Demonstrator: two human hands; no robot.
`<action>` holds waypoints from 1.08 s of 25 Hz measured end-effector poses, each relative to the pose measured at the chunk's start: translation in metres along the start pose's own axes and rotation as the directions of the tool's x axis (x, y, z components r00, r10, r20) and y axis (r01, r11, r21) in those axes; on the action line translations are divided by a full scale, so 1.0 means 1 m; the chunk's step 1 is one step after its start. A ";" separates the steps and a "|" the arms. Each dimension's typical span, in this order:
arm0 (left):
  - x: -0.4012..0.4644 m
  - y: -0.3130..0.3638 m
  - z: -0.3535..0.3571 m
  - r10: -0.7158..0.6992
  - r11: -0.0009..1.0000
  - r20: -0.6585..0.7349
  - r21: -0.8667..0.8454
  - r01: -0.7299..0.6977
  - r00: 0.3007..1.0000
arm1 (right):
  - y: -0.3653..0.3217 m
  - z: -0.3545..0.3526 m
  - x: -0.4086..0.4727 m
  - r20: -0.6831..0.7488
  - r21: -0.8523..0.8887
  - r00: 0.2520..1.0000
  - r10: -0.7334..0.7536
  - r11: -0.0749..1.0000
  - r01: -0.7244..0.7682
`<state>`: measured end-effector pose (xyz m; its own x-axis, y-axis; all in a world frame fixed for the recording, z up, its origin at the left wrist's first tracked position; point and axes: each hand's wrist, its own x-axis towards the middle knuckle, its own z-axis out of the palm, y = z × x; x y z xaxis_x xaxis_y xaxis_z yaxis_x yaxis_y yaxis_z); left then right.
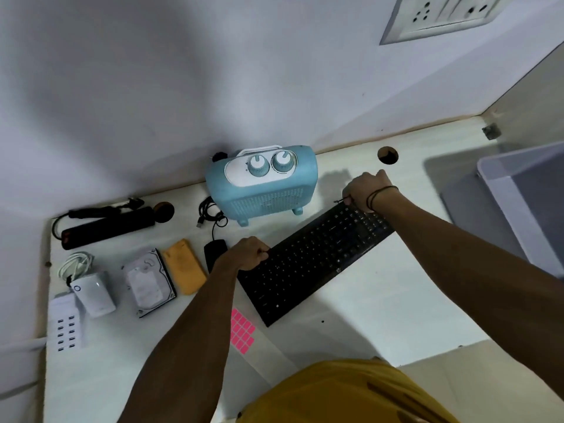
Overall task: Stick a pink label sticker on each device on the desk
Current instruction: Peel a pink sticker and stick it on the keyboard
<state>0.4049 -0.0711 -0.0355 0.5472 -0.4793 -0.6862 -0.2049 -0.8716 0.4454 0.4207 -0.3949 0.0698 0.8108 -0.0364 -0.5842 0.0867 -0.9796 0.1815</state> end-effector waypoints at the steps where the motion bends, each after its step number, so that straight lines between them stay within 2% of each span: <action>1: 0.006 -0.001 -0.003 0.009 1.000 0.023 0.002 -0.009 1.000 | -0.001 0.000 0.010 -0.034 -0.069 0.999 -0.010 0.998 0.007; 5: 0.023 0.004 -0.009 0.057 0.998 0.091 0.025 -0.060 0.994 | 0.001 0.006 0.037 -0.178 -0.163 0.982 -0.061 0.986 0.032; 8: 0.029 0.008 -0.007 0.060 0.997 0.071 0.036 -0.062 0.996 | -0.002 0.024 0.051 -0.266 -0.031 0.958 -0.111 0.994 0.106; 11: 0.027 0.012 -0.004 0.036 0.999 -0.057 -0.009 -0.036 0.998 | -0.016 0.045 0.045 -0.254 0.187 0.966 -0.052 0.977 0.102; 17: 0.017 0.012 0.013 -0.094 0.996 -0.246 -0.032 0.088 0.965 | -0.050 0.099 0.002 -0.161 0.327 0.987 -0.015 0.943 0.068; 22: -0.009 0.017 0.029 -0.136 0.991 -0.356 -0.045 0.128 0.925 | -0.094 0.108 -0.035 -0.212 0.469 0.975 -0.061 0.869 0.156; 25: -0.044 0.021 0.046 -0.150 0.985 -0.452 -0.143 0.094 0.879 | -0.134 0.101 -0.059 -0.287 0.472 0.949 -0.132 0.842 0.260; 27: -0.075 0.018 0.067 -0.207 0.970 -0.477 -0.216 0.115 0.854 | -0.166 0.101 -0.076 -0.319 0.463 0.924 -0.209 0.816 0.344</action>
<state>0.3057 -0.0578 -0.0146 0.8970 -0.1794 -0.4040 0.0394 -0.8779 0.4773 0.2861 -0.2498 0.0040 0.9162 0.2339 -0.3252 0.0818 -0.9039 -0.4198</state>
